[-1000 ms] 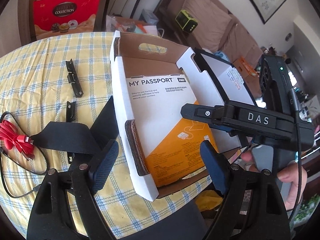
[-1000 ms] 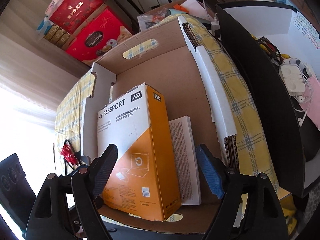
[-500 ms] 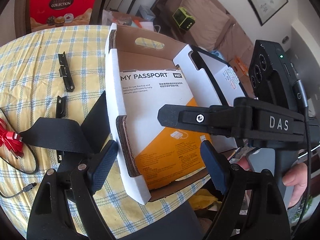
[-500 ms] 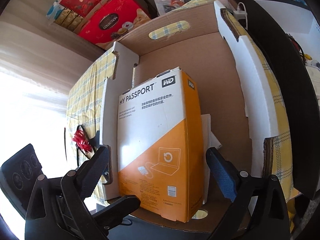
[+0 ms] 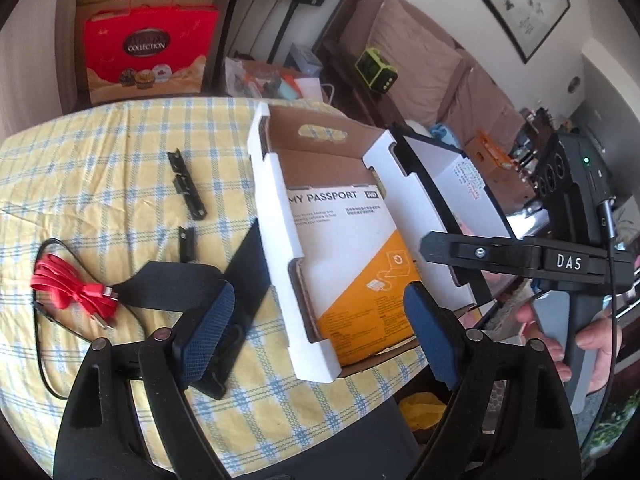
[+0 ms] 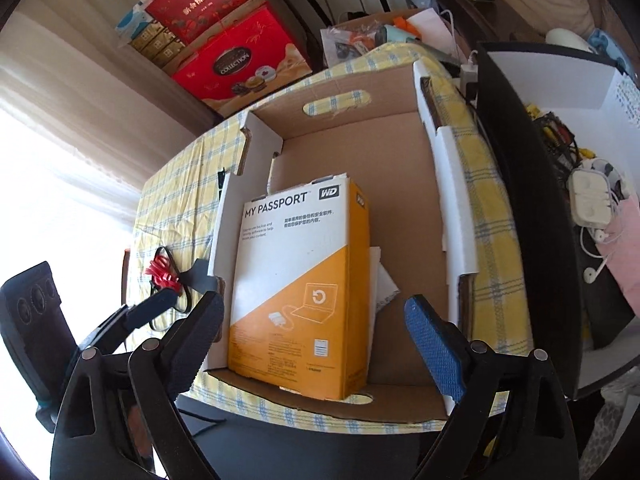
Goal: Organize objects
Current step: 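Lower the MY PASSPORT box into the cardboard box and open the left gripper, then move the left gripper to the red cable and grasp it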
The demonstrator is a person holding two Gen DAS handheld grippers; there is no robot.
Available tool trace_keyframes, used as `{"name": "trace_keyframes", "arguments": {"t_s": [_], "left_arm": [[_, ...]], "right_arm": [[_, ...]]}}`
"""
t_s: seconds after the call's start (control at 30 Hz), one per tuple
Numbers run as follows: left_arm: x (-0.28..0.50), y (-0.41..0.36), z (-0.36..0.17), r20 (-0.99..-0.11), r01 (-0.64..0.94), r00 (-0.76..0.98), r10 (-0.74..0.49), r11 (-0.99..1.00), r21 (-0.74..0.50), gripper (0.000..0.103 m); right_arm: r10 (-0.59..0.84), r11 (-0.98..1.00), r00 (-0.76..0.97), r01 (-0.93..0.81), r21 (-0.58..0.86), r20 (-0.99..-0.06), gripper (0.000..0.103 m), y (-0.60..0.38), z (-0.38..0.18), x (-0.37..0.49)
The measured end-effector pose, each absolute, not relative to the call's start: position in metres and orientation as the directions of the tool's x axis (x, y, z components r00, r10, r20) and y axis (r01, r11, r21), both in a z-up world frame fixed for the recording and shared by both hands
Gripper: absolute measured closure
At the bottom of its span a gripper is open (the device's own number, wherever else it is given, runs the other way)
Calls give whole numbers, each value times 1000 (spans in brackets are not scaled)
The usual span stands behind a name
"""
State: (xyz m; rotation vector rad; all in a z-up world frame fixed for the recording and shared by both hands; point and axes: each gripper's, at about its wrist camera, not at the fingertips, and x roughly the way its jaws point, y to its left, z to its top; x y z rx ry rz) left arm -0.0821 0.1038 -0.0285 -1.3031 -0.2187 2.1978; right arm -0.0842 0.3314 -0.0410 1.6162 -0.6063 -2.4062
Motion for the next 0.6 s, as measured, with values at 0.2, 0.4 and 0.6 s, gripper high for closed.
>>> {"name": "trace_keyframes", "arguments": {"t_s": [0.2,0.4,0.6], "left_arm": [[-85,64,-14,-752,-335,-440,491,-866,-370,13],[-91,16,-22,-779,-238,-476,408,-912,-333,13],[-97,-29,-41,-814,-133,-484,322,-946,-295,13]], "right_arm": [[-305,-921,-442,-87,379,-843,9,351,-28,-68],[-196,-953,-469,-117,280,-861,10,362,-32,-60],[-136,-964,-463,-141,225,-876,24,373,-51,-55]]}}
